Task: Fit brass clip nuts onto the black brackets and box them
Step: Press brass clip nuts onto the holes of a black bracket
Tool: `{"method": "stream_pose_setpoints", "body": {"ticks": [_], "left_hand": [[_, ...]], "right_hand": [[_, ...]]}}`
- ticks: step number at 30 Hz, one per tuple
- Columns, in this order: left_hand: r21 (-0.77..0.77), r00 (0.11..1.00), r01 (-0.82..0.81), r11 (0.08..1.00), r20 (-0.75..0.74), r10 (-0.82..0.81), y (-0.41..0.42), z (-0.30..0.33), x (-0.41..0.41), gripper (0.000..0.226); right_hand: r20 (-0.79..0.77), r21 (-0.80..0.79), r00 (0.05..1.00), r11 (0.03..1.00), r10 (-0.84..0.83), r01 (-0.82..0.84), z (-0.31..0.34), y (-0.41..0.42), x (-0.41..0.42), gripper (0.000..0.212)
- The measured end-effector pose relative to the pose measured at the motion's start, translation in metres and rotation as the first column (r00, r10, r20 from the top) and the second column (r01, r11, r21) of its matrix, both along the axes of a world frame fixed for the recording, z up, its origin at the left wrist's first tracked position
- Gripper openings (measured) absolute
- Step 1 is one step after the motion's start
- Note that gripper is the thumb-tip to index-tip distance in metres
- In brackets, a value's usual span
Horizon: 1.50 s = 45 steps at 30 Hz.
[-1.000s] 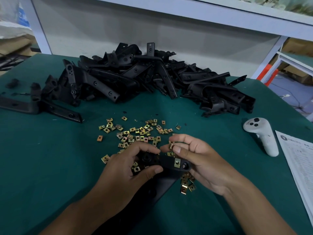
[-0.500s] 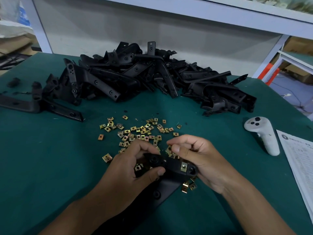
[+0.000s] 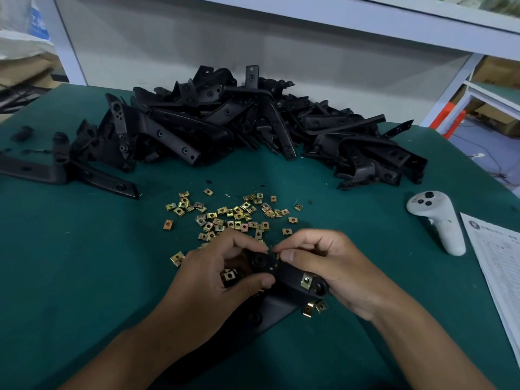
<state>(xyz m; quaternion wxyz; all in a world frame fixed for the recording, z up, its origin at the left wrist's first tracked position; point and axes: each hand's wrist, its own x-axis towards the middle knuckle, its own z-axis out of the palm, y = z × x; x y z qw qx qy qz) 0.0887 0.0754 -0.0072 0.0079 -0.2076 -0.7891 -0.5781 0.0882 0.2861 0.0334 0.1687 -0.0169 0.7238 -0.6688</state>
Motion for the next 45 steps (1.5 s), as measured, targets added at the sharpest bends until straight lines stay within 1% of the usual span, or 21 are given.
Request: {"method": "stream_pose_setpoints", "body": {"ticks": [3, 8, 12, 20, 25, 28, 31, 35, 37, 40, 42, 44, 45], "left_hand": [[0.015, 1.000, 0.000, 1.000, 0.015, 0.000, -0.001, 0.000, -0.001, 0.031], [0.012, 1.000, -0.015, 1.000, -0.006, 0.015, -0.002, 0.000, -0.001, 0.030], [0.009, 1.000, -0.018, 1.000, -0.014, 0.018, -0.001, 0.000, -0.001, 0.034], [0.007, 1.000, -0.022, 1.000, -0.017, 0.022, -0.001, -0.001, 0.000, 0.031], [0.008, 0.998, -0.055, 0.998, -0.036, 0.055, 0.000, -0.002, -0.001, 0.032], [0.032, 0.995, -0.085, 0.996, -0.045, 0.086, -0.001, -0.004, -0.001, 0.030], [0.024, 0.995, -0.088, 0.996, -0.045, 0.089, -0.001, -0.004, 0.000, 0.032], [0.074, 0.989, -0.141, 0.987, -0.031, 0.144, -0.004, -0.005, -0.005, 0.031], [0.110, 0.986, -0.165, 0.980, -0.015, 0.168, -0.005, -0.005, -0.006, 0.030], [0.129, 0.982, -0.188, 0.974, -0.004, 0.190, -0.002, -0.006, -0.005, 0.031], [0.161, 0.981, -0.196, 0.967, 0.017, 0.196, 0.000, -0.005, -0.005, 0.033], [0.200, 0.979, -0.201, 0.959, 0.025, 0.200, 0.000, -0.002, -0.004, 0.028], [0.232, 0.978, -0.205, 0.951, 0.028, 0.204, 0.000, 0.000, -0.002, 0.026]], "right_hand": [[-0.008, 0.006, 1.000, 1.000, -0.013, 0.013, -0.001, -0.001, 0.001, 0.017], [-0.004, -0.051, 0.996, 0.995, -0.085, 0.085, -0.002, -0.002, -0.001, 0.020], [-0.009, -0.034, 0.998, 0.997, -0.065, 0.064, -0.002, -0.004, 0.000, 0.021], [-0.029, -0.032, 0.998, 0.998, -0.052, 0.051, -0.002, -0.004, 0.001, 0.017], [-0.048, -0.019, 0.997, 0.999, -0.052, 0.051, -0.005, -0.004, 0.002, 0.021], [-0.053, -0.026, 0.999, 1.000, -0.004, 0.003, -0.005, -0.003, 0.002, 0.030], [-0.067, 0.005, 0.997, 0.999, 0.035, -0.035, -0.007, 0.000, 0.000, 0.037], [-0.134, 0.048, 0.983, 0.992, 0.125, -0.120, -0.008, 0.002, -0.001, 0.034], [-0.151, 0.076, 0.981, 0.991, 0.123, -0.113, -0.007, 0.004, -0.002, 0.036], [-0.202, 0.157, 0.976, 0.986, 0.082, -0.051, -0.008, 0.006, -0.003, 0.033], [-0.232, 0.170, 0.969, 0.985, 0.081, -0.041, -0.008, 0.009, -0.004, 0.031], [-0.283, 0.187, 0.954, 0.981, 0.099, -0.046, -0.001, 0.010, -0.003, 0.029], [-0.327, 0.225, 0.940, 0.974, 0.091, -0.016, 0.004, 0.012, -0.001, 0.028]]}}
